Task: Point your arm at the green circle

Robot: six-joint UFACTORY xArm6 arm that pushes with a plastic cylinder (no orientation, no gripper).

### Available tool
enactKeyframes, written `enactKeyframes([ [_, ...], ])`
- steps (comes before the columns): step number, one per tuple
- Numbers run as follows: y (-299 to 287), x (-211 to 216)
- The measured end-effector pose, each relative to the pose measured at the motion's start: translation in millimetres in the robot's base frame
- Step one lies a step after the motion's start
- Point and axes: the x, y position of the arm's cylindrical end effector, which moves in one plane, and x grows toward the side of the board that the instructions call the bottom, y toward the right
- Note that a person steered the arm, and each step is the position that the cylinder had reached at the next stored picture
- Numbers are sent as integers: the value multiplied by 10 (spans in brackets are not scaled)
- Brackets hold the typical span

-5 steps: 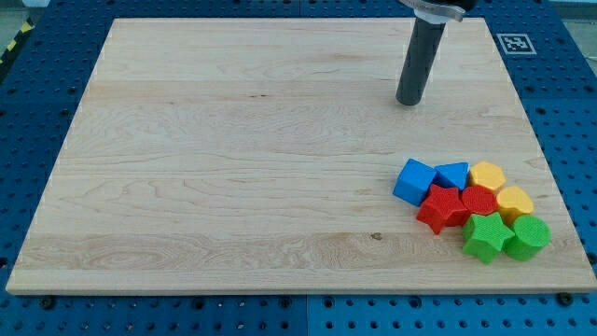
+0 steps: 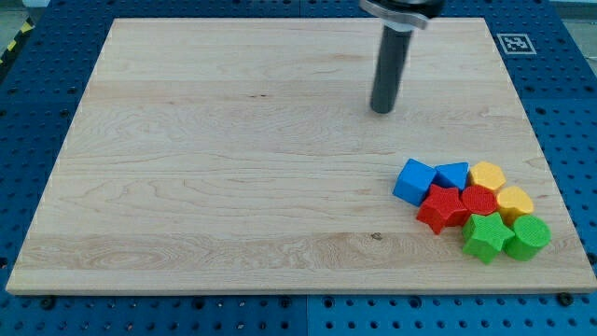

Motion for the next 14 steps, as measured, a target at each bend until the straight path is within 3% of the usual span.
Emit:
enactKeyframes([
  [1,199,256],
  [4,-1083,826],
  [6,-767,2047],
  [7,-516,2253],
  [10,-324,2249],
  [11,-120,2248],
  [12,540,2248],
  [14,622,2247],
])
